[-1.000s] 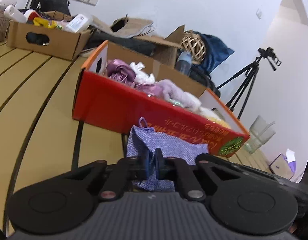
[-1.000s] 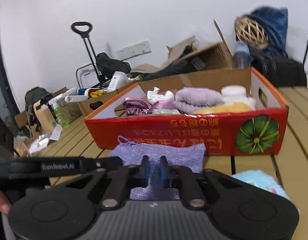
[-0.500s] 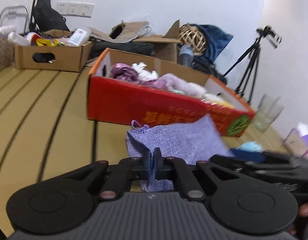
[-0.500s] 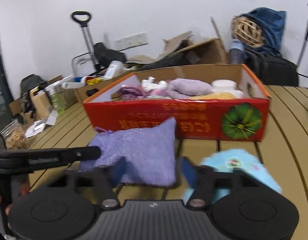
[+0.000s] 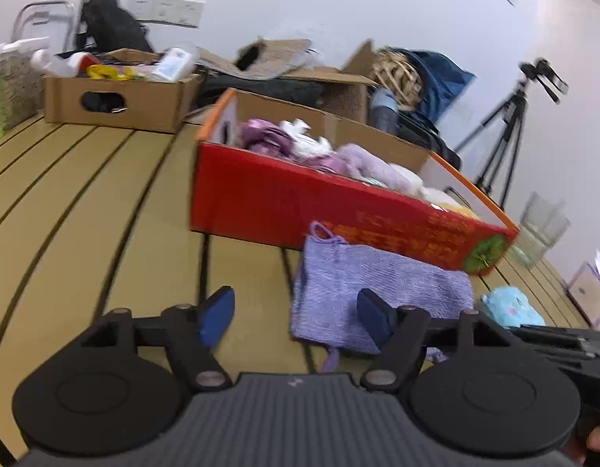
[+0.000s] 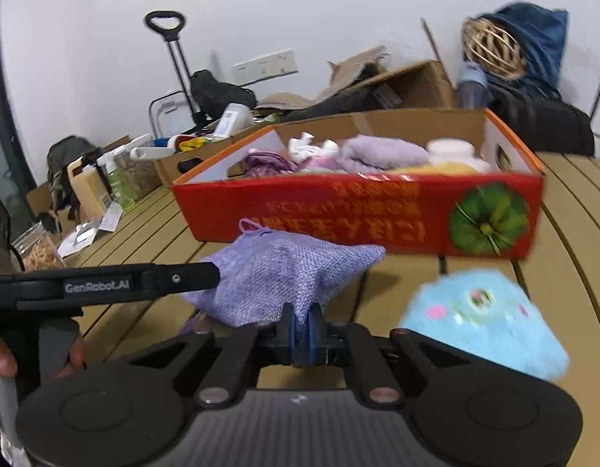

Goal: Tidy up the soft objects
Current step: 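Lift the lavender sack with both grippers toward the red box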

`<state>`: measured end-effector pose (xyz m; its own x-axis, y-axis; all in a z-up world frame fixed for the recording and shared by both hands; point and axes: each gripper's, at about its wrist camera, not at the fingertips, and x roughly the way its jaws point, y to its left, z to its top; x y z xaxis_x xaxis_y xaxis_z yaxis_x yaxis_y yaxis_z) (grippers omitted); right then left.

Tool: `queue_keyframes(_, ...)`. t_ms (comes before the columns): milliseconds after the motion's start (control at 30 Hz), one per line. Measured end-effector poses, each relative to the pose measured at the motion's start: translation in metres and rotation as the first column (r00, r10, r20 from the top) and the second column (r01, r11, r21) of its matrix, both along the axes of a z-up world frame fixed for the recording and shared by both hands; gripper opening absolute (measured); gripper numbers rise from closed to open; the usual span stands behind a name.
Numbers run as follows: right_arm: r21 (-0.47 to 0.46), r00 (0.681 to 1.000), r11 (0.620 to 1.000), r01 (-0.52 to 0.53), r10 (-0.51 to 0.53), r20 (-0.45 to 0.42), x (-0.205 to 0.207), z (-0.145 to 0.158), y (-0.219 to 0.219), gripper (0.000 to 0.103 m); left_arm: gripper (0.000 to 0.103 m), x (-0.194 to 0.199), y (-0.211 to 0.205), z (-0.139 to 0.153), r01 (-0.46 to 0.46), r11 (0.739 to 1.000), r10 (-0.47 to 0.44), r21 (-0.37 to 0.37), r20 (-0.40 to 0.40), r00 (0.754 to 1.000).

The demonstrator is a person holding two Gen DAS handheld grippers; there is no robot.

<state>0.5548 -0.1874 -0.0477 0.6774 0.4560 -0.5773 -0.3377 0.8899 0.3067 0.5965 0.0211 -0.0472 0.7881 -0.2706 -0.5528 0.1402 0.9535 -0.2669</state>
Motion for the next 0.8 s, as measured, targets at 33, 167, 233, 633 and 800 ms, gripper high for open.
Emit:
queue_keyframes(33,0.008,1.0,1.0,-0.002,0.002,-0.004,0.0,0.0,-0.002,0.006,0.057,0.0,-0.004,0.0,0.023,1.0,-0.023,0.004,-0.002,1.0)
queue_keyframes(167,-0.013,1.0,1.0,0.002,-0.002,-0.021,0.001,-0.002,-0.001,0.006,0.023,0.001,-0.018,-0.002,0.059,0.998,-0.059,0.004,-0.02,0.998)
queue_keyframes(233,-0.008,1.0,1.0,0.003,-0.004,-0.022,0.001,-0.002,-0.002,0.006,0.008,0.001,-0.018,-0.002,0.058,0.998,-0.058,-0.005,-0.021,0.998)
queue_keyframes(633,0.05,0.98,0.999,0.009,-0.019,0.197,-0.013,0.062,-0.015,0.006,0.005,-0.009,-0.03,0.072,0.076,0.996,-0.067,-0.035,0.209,0.975)
queue_keyframes(800,-0.002,0.985,0.999,0.038,-0.037,0.166,0.068,0.097,-0.024,0.006,0.005,0.07,-0.059,0.1,0.094,0.995,-0.09,-0.015,0.166,0.982)
